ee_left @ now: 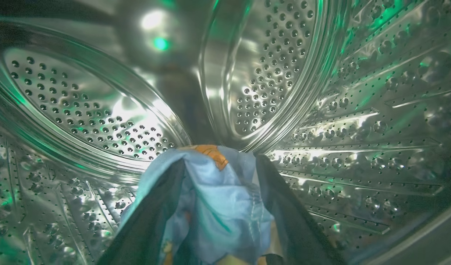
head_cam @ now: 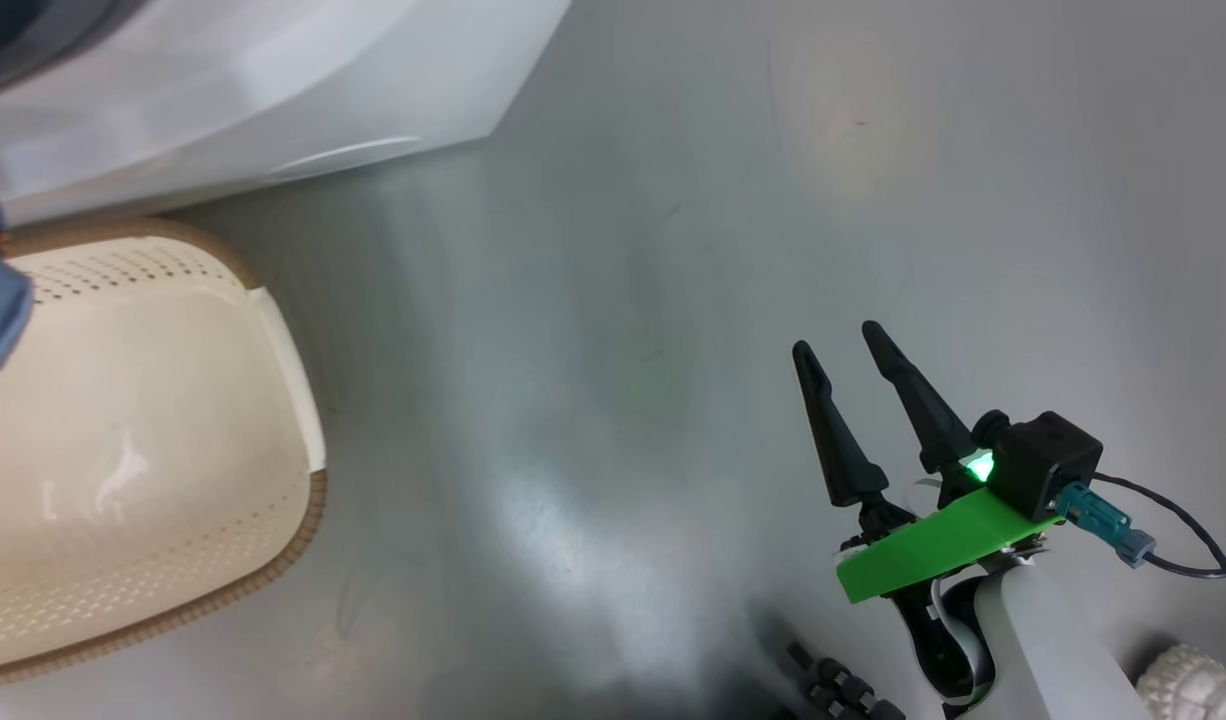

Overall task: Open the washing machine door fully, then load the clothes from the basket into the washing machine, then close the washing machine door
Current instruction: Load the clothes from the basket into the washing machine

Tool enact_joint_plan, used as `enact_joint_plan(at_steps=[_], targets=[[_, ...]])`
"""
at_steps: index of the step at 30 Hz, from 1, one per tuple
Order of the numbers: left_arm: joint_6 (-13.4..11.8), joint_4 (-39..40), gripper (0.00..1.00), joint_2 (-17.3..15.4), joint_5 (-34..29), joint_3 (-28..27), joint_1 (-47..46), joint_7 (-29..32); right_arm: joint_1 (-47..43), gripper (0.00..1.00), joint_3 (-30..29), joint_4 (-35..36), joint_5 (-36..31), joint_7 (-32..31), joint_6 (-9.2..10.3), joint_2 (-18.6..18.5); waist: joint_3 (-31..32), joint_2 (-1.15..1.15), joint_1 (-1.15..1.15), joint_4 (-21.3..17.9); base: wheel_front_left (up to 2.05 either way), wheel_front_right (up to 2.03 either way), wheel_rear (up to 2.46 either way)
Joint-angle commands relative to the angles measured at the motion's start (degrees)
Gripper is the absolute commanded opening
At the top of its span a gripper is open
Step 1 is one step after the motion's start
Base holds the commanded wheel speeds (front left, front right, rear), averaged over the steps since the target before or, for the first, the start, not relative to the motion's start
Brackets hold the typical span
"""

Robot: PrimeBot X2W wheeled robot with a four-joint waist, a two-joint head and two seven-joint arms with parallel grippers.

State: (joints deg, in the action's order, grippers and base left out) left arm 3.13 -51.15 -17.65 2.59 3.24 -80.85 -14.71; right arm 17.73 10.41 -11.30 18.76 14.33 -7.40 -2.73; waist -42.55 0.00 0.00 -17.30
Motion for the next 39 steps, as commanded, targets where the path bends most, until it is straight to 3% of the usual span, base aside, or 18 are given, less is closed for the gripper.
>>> enact_joint_plan(at_steps=[1, 8, 21, 39], targets=[[-0.13, 1.53, 1.00, -1.91, 0.76, -0.64, 1.54, -0.28, -0.94, 1.00, 0.93, 0.88, 0.12, 0.67, -0.09, -0.15, 0.63, 0.00, 0.00, 0.73, 0.00, 0.00, 0.00], [-0.49, 2.29, 1.00, -0.25, 2.72, -1.39, 5.42, -0.29, -1.13, 1.00, 0.28, 0.59, -0.76, 0.67, -0.09, -0.15, 3.30, 0.00, 0.00, 2.59, 0.00, 0.00, 0.00], [-0.50, 17.95, 1.00, 1.93, 5.53, -2.82, 20.81, -0.29, -2.69, 1.00, -0.80, 0.39, -2.16, 0.67, -0.09, -0.15, 7.50, 0.00, 0.00, 5.40, 0.00, 0.00, 0.00], [-4.10, 36.71, 1.00, 2.41, 6.74, -4.65, 41.42, -0.06, -3.11, 1.00, -1.75, 0.31, -2.88, 0.67, -0.09, -0.15, 9.26, 0.00, 0.00, 7.29, 0.00, 0.00, 0.00]])
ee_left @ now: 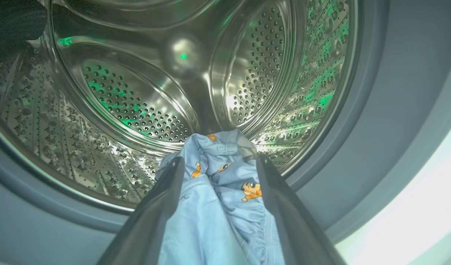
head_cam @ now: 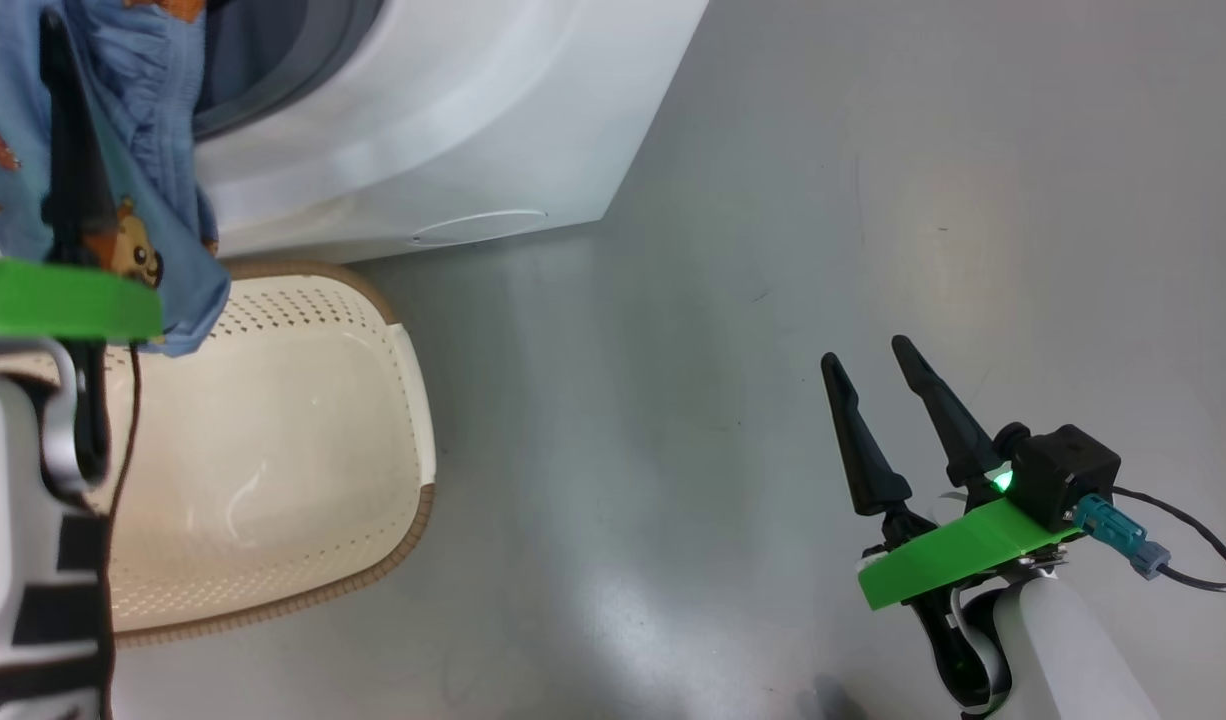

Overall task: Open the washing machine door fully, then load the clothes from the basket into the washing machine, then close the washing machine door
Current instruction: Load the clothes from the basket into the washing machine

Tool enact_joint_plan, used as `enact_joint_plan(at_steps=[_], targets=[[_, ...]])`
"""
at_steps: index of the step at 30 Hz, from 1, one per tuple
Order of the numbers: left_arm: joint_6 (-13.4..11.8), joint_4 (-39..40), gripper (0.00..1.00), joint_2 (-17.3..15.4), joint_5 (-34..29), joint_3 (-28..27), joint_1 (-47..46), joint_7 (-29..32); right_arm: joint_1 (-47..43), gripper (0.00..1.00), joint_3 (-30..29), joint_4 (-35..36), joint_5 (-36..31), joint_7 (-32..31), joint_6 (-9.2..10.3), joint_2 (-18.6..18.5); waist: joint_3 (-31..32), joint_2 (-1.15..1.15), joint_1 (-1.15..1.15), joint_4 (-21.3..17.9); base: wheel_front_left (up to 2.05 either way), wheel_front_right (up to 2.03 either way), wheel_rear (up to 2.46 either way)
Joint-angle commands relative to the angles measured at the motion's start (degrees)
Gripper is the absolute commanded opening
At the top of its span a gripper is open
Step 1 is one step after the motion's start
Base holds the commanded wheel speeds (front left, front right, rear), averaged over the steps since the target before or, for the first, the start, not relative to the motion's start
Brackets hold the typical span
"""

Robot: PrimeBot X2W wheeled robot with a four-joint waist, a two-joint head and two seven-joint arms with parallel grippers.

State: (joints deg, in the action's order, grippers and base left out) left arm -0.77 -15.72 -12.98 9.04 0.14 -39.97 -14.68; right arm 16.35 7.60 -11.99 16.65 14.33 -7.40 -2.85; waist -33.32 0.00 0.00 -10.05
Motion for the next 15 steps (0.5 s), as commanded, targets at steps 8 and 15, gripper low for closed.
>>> enact_joint_plan(at_steps=[8, 15], targets=[[-1.63, 7.00, 1.00, -1.59, 1.95, -2.92, 8.48, 0.42, -1.60, 1.00, 0.92, 0.83, -1.25, 0.67, -0.09, -0.03, 0.51, 0.00, 0.00, 0.62, 0.00, 0.00, 0.00], [-3.24, 10.68, 1.00, -0.04, 3.09, -3.92, 15.11, 0.22, -1.49, 1.00, 0.74, 0.84, -1.58, 0.67, -0.09, -0.03, 0.91, 0.00, 0.00, 1.23, 0.00, 0.00, 0.00]])
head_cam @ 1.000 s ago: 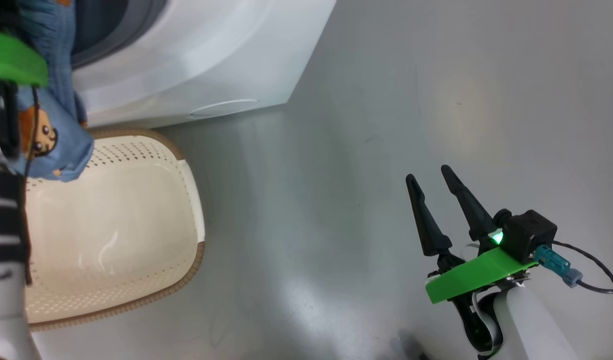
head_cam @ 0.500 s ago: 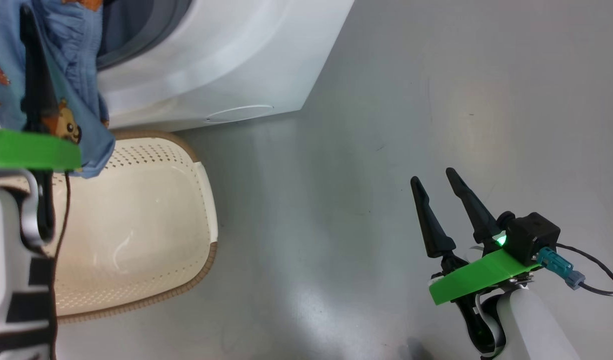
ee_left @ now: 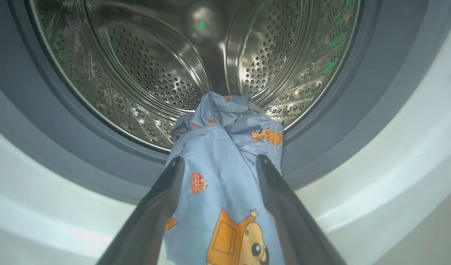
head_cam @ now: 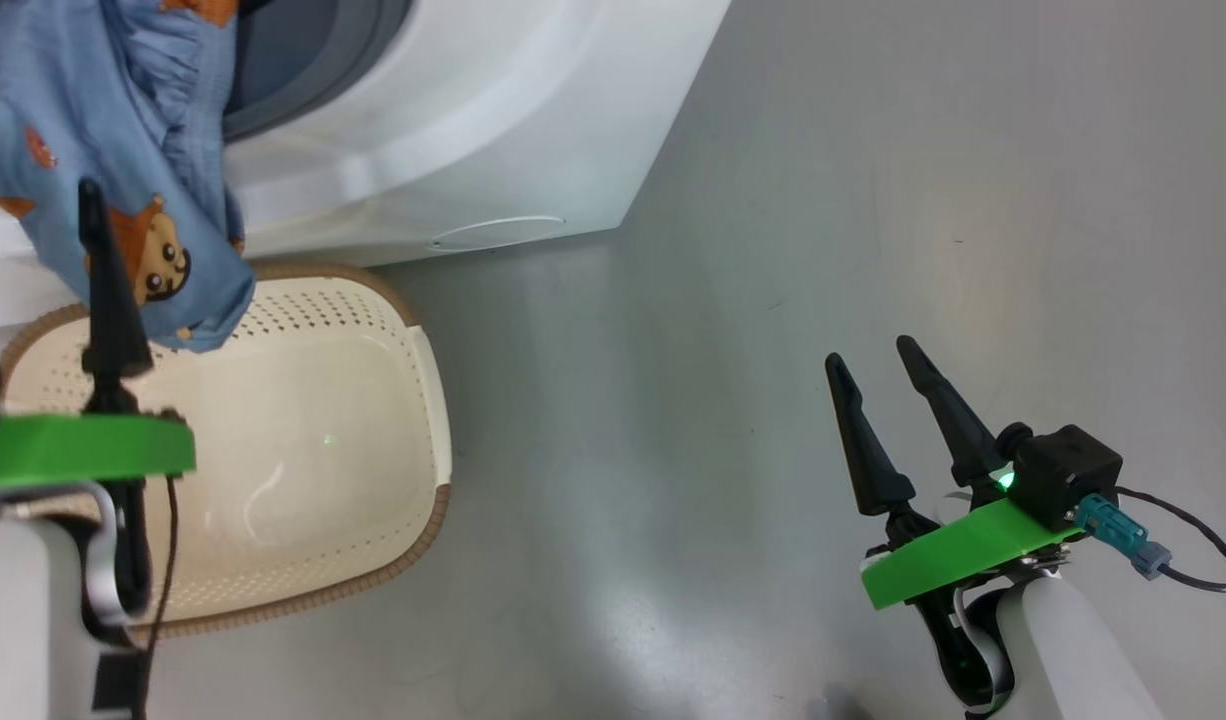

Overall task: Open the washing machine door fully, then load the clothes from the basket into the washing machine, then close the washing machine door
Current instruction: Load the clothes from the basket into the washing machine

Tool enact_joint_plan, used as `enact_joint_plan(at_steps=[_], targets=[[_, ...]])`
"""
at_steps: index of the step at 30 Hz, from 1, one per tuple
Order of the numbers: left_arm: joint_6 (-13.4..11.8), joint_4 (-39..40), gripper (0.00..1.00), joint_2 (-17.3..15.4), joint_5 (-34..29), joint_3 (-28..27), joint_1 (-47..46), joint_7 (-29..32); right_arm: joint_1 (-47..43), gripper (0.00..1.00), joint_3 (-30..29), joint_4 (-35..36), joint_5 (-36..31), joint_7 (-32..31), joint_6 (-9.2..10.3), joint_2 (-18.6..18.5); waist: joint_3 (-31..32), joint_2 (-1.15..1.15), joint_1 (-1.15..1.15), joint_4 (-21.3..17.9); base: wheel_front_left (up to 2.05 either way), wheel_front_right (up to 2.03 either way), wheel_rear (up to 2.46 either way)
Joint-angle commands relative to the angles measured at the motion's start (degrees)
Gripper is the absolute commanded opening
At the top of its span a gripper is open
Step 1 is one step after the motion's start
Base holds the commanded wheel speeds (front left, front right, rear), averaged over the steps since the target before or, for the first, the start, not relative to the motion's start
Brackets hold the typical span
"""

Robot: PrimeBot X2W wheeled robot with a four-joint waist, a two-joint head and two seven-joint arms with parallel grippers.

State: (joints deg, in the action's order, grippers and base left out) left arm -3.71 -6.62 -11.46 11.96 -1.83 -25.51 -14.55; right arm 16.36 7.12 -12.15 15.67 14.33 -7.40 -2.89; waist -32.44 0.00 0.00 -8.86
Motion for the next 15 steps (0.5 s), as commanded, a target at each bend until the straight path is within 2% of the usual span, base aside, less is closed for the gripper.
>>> enact_joint_plan(at_steps=[1, 15], targets=[[-0.48, 1.99, 1.00, -1.34, 0.29, -2.04, 1.47, 0.05, -1.51, 1.00, 1.11, 1.03, -0.64, 0.67, -0.09, 0.02, 0.07, 0.00, 0.00, 0.16, 0.00, 0.00, 0.00], [-1.45, 4.10, 1.00, 1.06, 1.27, -2.40, 10.67, -0.33, -1.53, 1.00, -0.13, 1.49, -1.66, 0.67, -0.09, 0.02, 0.76, 0.00, 0.00, 1.56, 0.00, 0.00, 0.00]])
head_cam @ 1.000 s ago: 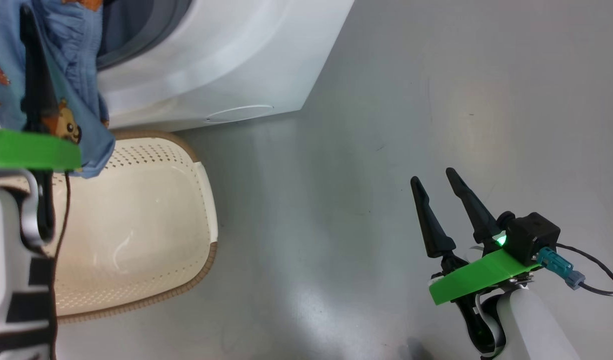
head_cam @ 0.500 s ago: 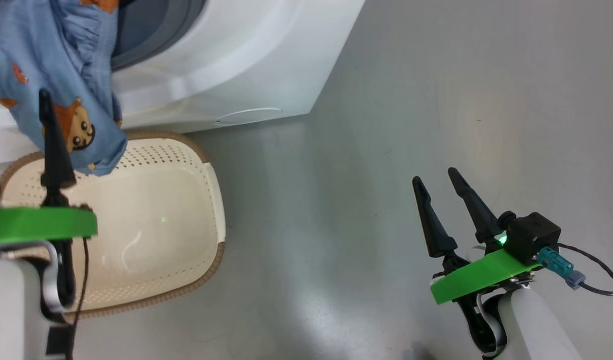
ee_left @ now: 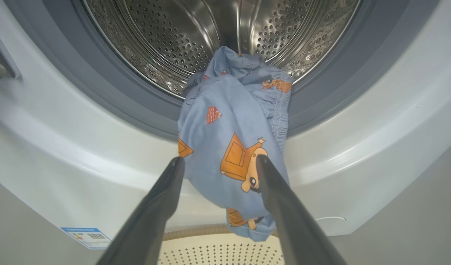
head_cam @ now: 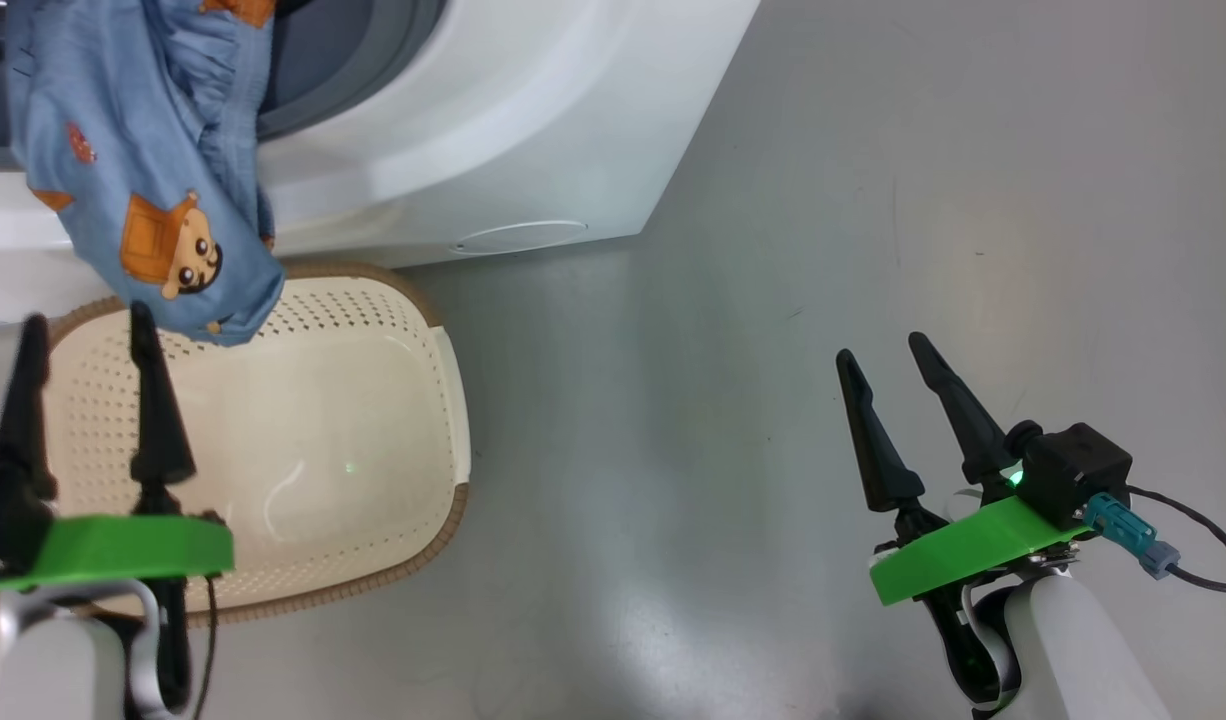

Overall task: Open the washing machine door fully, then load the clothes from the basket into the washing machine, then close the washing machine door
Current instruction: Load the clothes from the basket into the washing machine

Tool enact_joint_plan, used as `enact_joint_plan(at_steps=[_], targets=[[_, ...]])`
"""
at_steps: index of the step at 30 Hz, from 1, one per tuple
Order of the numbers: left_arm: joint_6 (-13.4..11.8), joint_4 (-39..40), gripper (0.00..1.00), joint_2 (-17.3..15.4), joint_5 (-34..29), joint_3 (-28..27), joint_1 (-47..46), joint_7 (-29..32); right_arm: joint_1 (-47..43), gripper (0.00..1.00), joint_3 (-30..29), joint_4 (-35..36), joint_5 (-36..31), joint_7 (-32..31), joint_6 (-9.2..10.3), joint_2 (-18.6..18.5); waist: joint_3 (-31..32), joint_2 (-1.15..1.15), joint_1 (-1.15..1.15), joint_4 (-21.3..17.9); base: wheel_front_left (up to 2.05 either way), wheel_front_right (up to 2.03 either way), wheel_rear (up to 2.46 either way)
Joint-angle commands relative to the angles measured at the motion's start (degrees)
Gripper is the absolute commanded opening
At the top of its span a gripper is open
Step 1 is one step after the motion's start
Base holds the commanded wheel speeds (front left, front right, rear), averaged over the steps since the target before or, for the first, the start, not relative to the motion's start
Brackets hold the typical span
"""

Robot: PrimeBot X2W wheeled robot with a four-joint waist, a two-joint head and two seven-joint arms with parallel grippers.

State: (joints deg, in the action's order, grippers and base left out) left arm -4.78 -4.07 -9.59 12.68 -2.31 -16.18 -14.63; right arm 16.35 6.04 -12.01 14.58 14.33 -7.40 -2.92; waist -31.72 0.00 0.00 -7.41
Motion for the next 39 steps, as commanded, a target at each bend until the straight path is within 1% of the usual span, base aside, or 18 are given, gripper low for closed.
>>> enact_joint_plan(at_steps=[1, 7, 22, 39], targets=[[-0.44, 1.46, 1.00, -0.48, 0.67, -1.88, 1.85, -0.27, -1.50, 1.00, 0.95, 1.39, -0.63, 0.67, -0.09, 0.04, 0.09, 0.00, 0.00, 0.17, 0.00, 0.00, 0.00], [-0.63, 0.79, 1.00, 1.35, 0.86, -1.28, 4.81, -0.33, -1.39, 1.00, 1.26, 1.47, -0.71, 0.67, -0.09, 0.04, 0.15, 0.00, 0.00, 0.22, 0.00, 0.00, 0.00], [-0.25, -0.60, 1.00, 3.51, 0.26, -2.55, 9.30, -0.36, -1.29, 1.00, 1.46, 1.25, -0.83, 0.67, -0.09, 0.04, 0.34, 0.00, 0.00, 0.13, 0.00, 0.00, 0.00], [1.18, -1.90, 1.00, 4.99, -0.58, -3.79, 9.24, -0.37, -1.50, 1.00, 1.12, 1.22, -1.04, 0.67, -0.09, 0.04, 0.54, 0.00, 0.00, 0.45, 0.00, 0.00, 0.00]])
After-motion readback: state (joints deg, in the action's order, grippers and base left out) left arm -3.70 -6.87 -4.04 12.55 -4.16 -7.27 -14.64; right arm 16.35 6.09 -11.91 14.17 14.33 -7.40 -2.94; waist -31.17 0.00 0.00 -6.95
